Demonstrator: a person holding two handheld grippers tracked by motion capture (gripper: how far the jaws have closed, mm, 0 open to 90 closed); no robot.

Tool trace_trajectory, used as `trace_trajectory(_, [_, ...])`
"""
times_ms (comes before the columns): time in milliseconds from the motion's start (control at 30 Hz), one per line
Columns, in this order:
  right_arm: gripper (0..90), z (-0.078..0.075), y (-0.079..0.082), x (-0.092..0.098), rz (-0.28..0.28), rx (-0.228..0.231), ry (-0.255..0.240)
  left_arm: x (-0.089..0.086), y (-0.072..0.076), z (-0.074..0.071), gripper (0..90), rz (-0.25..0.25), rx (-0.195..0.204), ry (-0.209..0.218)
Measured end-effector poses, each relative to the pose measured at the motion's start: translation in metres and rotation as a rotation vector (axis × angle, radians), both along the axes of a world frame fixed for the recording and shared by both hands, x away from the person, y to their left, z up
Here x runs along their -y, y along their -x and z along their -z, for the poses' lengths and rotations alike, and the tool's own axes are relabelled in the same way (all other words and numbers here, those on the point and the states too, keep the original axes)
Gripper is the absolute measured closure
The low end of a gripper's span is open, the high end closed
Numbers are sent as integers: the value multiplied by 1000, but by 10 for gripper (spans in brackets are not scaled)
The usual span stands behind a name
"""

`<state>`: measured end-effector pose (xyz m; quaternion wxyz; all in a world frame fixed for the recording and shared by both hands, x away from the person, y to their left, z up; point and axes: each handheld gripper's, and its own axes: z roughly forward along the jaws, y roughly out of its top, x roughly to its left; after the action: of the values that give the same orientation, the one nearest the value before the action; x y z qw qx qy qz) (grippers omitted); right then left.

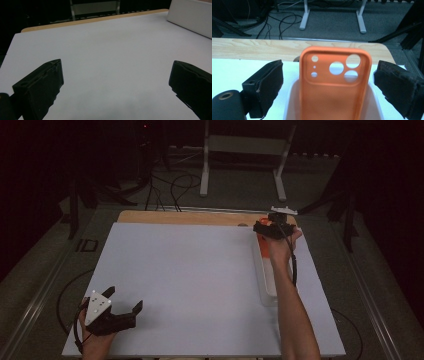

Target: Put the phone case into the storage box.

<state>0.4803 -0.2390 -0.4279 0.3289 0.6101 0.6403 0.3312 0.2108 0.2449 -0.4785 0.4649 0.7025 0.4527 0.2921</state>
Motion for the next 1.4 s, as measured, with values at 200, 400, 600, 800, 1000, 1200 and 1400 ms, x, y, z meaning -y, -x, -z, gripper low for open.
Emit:
trace_trajectory(200, [85,-2,1,1,-10,-1,-2,1,0,0,6,0,0,-2])
trace_trajectory(400, [85,-4,3,3,-53,-1,-1,1,-1,1,6,0,-1,-4])
trace_trajectory(600, [85,-6,7,4,-97,-7,2,1,-1,1,6,1,-1,-5])
trace_trajectory(800, [85,-11,11,1,-159,-7,12,2,-1,1,6,1,-1,-4])
trace_trajectory(1000, [85,-12,17,-4,-224,-11,38,2,-1,1,6,2,0,-5])
trace_trajectory(1200, [85,-11,25,-8,-287,-17,49,3,-1,1,6,5,-1,-7])
trace_trajectory(1400, [85,-10,35,-13,-359,-19,57,2,0,0,6,3,0,-4])
